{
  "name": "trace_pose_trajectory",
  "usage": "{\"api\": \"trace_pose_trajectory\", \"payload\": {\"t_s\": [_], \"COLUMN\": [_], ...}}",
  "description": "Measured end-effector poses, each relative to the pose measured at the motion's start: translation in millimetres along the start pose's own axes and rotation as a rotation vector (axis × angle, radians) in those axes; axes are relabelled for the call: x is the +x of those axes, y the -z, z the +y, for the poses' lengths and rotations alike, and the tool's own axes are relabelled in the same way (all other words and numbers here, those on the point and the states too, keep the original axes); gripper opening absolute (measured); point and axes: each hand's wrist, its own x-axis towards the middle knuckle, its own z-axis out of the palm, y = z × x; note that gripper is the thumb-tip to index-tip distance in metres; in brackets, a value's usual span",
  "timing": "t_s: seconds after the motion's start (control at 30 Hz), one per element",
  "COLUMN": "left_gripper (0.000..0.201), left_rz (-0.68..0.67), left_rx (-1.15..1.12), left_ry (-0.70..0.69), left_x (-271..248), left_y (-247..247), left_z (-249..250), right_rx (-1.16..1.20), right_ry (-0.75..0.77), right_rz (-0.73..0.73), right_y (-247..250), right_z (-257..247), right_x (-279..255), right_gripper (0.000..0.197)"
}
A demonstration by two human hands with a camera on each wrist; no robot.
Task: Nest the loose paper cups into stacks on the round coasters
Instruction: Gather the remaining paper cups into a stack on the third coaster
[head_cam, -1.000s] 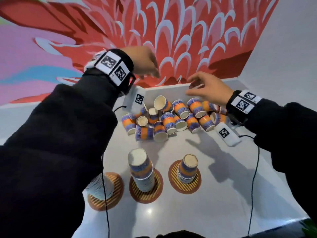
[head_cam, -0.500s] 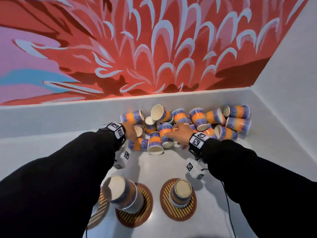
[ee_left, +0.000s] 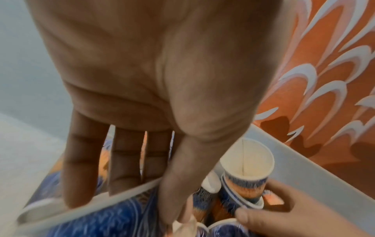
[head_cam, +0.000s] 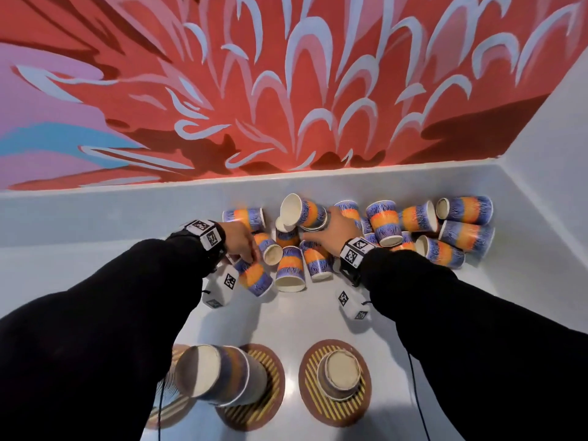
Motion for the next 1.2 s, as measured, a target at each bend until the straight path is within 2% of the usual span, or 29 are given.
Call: {"api": "trace_pose_trajectory", "payload": {"t_s": [0.1,0.23,0.27,0.43,0.57,0.73,0.83,0.93,1.03,1.2], "left_gripper": [0.018,0.020,0.021,0.018,0.016,0.017,0.022,0.023,0.028,0.035], "left_rz": [0.000,0.122,0.152,0.300,0.400,0.545,0.501,0.488,0.599,0.745], "left_rx": [-0.030,-0.067,-0.070,0.016,0.017,0.011,0.024,0.072,0.066,0.062], "left_ry": [-0.009,-0.063,-0.086,-0.201,-0.323,-0.461,-0.517,-0.539,-0.586,-0.794], "left_x": [-7,-18,-21,-45,-77,-120,-137,-156,-181,-219], "left_y": [17,42,48,76,94,110,107,99,89,53], "left_z": [5,17,19,33,52,92,112,128,139,158], "right_rx": [-0.045,0.006,0.013,0.009,0.063,0.216,0.282,0.380,0.435,0.527], "right_ry": [0.009,0.046,0.055,0.079,0.173,0.346,0.376,0.301,0.282,0.330], "right_rz": [-0.022,0.024,0.033,0.133,0.219,0.221,0.242,0.200,0.218,0.237], "right_y": [1,12,13,17,33,55,65,75,85,105], "right_z": [-12,-32,-32,-31,-26,-12,-4,5,19,31], "right_x": [-5,-26,-28,-36,-52,-82,-97,-114,-136,-185], "right_gripper": [0.082,0.041,0.036,0.060,0.058,0.061,0.064,0.066,0.064,0.068]}}
